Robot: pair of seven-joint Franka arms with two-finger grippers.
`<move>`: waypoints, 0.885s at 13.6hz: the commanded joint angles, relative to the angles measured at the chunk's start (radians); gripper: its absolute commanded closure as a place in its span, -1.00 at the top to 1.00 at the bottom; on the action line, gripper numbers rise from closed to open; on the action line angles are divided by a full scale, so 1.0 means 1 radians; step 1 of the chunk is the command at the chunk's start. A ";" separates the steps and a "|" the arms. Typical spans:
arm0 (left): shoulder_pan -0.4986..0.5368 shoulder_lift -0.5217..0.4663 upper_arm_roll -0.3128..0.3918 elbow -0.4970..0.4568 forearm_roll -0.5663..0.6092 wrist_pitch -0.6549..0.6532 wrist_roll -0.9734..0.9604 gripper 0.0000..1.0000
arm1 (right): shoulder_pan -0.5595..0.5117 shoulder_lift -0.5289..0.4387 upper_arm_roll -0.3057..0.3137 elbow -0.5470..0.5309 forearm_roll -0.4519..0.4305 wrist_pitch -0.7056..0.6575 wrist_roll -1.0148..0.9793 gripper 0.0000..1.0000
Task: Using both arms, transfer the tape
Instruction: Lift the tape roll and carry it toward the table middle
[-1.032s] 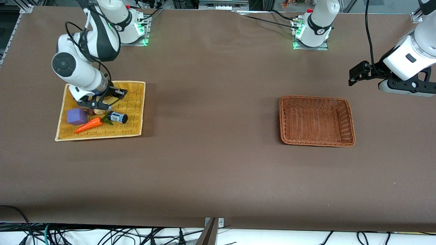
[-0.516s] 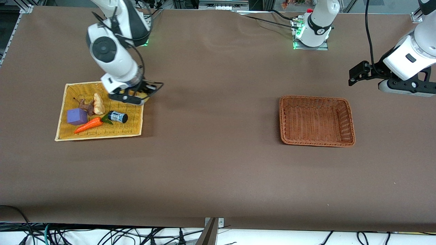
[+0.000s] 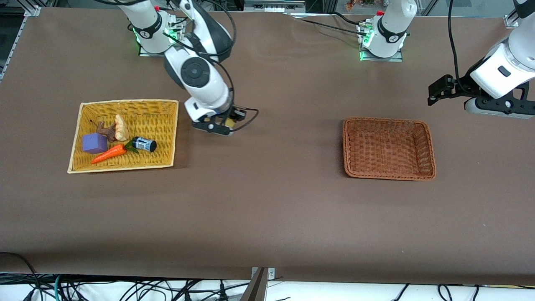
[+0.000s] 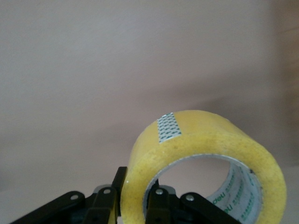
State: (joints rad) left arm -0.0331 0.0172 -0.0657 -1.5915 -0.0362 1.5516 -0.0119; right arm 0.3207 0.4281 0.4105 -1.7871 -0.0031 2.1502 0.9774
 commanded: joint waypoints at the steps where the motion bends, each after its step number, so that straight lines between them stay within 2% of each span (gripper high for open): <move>1: -0.001 0.004 -0.002 0.018 0.013 -0.007 0.021 1.00 | 0.058 0.115 -0.005 0.126 -0.014 -0.004 0.050 -1.00; 5: -0.001 0.004 -0.002 0.018 0.013 -0.007 0.021 1.00 | 0.110 0.216 -0.009 0.150 -0.110 0.051 0.118 -1.00; 8: -0.001 0.004 -0.002 0.019 0.015 -0.007 0.021 1.00 | 0.152 0.286 -0.009 0.155 -0.136 0.125 0.176 -1.00; 12: -0.001 0.004 -0.002 0.019 0.015 -0.007 0.021 1.00 | 0.175 0.353 -0.010 0.196 -0.170 0.139 0.195 -1.00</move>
State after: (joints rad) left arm -0.0331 0.0172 -0.0659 -1.5911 -0.0362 1.5516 -0.0119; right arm 0.4803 0.7491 0.4046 -1.6521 -0.1519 2.3026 1.1465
